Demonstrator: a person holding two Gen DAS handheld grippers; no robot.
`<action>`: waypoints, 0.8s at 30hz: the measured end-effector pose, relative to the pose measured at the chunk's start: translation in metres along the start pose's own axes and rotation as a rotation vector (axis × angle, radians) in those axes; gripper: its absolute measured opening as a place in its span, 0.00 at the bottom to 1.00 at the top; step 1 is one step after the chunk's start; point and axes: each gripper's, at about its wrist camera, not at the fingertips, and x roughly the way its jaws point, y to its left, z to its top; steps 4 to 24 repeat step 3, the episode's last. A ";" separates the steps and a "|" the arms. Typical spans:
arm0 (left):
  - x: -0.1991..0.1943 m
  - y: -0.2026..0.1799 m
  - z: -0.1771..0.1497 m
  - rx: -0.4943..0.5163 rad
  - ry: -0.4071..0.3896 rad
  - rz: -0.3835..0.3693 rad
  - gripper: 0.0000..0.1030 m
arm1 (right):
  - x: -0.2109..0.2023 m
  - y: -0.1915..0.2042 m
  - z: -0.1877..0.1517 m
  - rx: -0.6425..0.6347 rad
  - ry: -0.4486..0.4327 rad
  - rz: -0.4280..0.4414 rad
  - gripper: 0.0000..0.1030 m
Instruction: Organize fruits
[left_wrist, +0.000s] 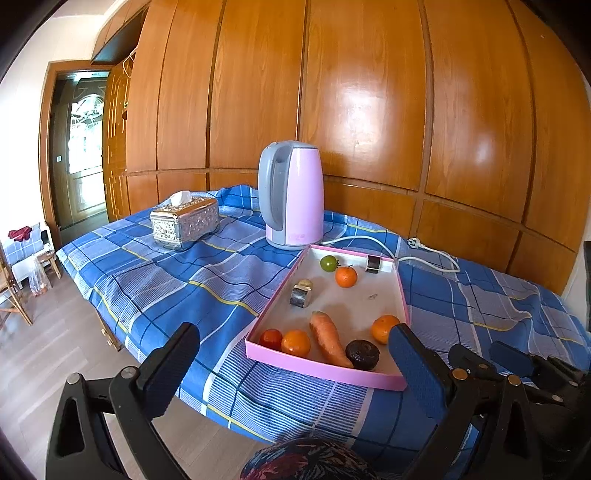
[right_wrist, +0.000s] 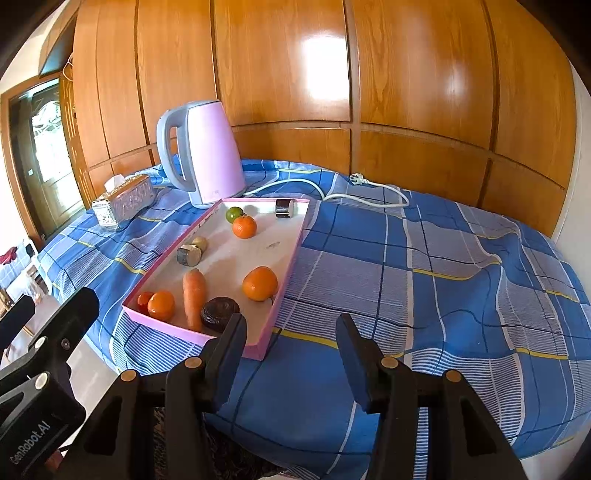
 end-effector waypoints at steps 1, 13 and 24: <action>0.000 0.000 0.000 0.005 -0.002 0.008 0.99 | 0.001 0.000 0.000 0.001 0.002 0.001 0.49; 0.003 0.000 0.000 0.000 0.008 0.005 0.99 | 0.002 -0.001 -0.001 0.001 0.005 0.003 0.49; 0.003 0.000 0.000 0.000 0.008 0.005 0.99 | 0.002 -0.001 -0.001 0.001 0.005 0.003 0.49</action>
